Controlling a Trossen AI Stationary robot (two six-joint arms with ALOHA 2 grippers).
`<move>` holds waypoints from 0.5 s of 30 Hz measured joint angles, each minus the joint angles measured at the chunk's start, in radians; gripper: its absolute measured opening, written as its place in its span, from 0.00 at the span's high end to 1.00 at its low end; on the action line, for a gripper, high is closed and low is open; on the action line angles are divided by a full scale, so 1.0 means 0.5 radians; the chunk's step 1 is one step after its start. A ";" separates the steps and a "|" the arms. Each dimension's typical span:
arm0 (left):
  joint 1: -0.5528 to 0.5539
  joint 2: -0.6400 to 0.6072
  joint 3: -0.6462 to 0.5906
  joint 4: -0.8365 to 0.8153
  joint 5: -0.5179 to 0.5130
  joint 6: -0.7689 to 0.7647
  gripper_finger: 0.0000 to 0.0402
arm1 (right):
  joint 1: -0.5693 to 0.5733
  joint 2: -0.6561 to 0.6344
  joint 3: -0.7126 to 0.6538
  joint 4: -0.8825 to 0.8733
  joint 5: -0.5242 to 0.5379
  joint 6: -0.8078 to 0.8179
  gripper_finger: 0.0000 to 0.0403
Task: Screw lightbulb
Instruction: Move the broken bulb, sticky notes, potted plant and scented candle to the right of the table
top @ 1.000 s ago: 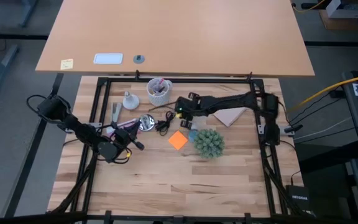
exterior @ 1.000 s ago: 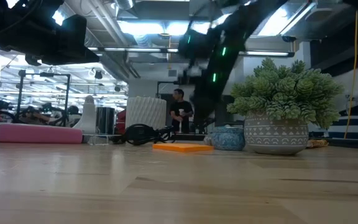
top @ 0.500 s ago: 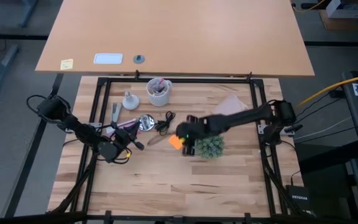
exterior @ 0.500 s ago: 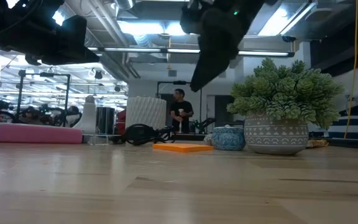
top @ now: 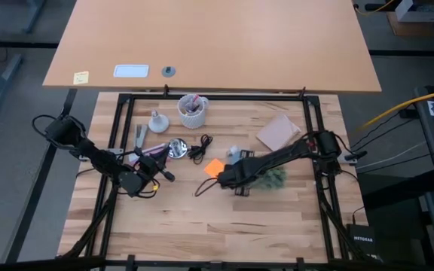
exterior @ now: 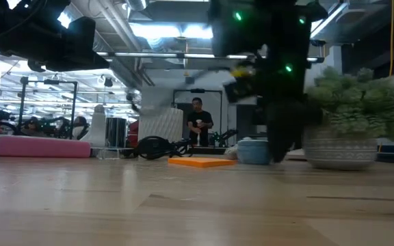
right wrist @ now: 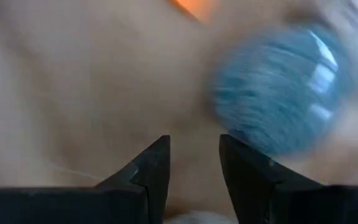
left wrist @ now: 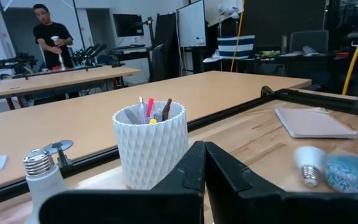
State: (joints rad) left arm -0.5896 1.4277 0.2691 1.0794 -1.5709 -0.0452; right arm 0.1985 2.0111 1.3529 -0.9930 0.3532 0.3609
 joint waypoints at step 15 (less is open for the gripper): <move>0.000 0.000 0.000 0.001 0.000 0.008 1.00 | -0.484 -0.011 -0.423 -0.071 0.477 0.047 0.65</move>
State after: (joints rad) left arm -0.5896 1.4277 0.2691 1.0798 -1.5711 -0.0410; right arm -0.0437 2.0059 1.1415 -1.0287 0.5918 0.3842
